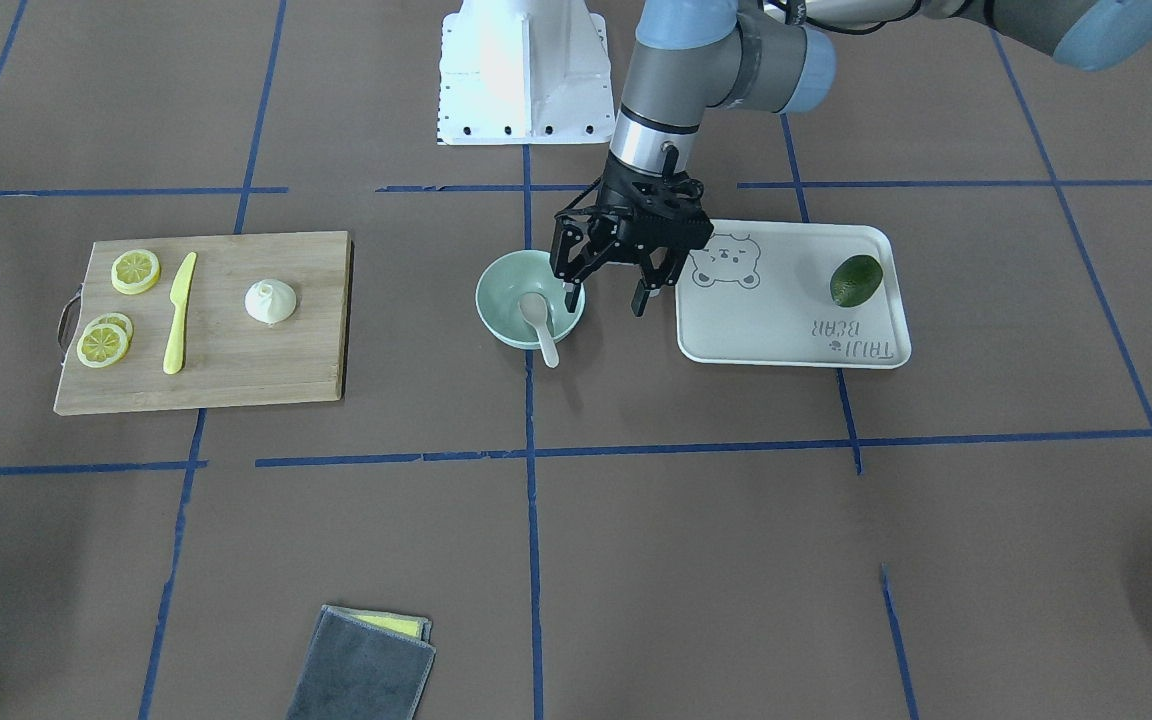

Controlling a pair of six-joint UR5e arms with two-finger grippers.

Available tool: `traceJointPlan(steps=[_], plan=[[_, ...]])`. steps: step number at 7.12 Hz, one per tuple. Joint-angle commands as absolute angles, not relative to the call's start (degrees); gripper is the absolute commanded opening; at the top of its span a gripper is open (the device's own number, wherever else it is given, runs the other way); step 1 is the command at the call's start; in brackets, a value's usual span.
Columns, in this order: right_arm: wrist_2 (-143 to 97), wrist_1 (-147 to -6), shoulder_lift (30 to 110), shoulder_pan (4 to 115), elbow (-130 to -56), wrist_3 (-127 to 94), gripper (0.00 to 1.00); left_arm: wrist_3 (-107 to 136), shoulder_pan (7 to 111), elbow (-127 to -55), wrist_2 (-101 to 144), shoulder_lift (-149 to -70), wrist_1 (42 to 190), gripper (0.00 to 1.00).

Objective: Put spoon and bun in bowl

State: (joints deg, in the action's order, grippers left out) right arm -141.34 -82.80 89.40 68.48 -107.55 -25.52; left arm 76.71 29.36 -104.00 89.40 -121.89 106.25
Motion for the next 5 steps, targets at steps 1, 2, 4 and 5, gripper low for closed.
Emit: traceJointPlan(steps=[1,2,4,5], plan=[[-130.32,-69.16,88.77,55.10,-110.04,-48.47,1.00,70.34,34.52,-108.17,96.99,-115.01,106.26,0.83],[-124.95,-67.60,88.42,49.45,-110.04,-55.48,1.00,67.70,35.41,-111.50,97.38,-111.57,106.26,0.83],[-118.06,-68.02,86.23,41.09,-109.95,-59.24,0.98,67.76,35.25,-111.27,97.30,-111.97,106.26,0.84],[-117.08,-68.11,86.13,39.83,-110.04,-59.24,0.97,68.02,35.07,-111.18,97.29,-112.06,106.26,0.84]])
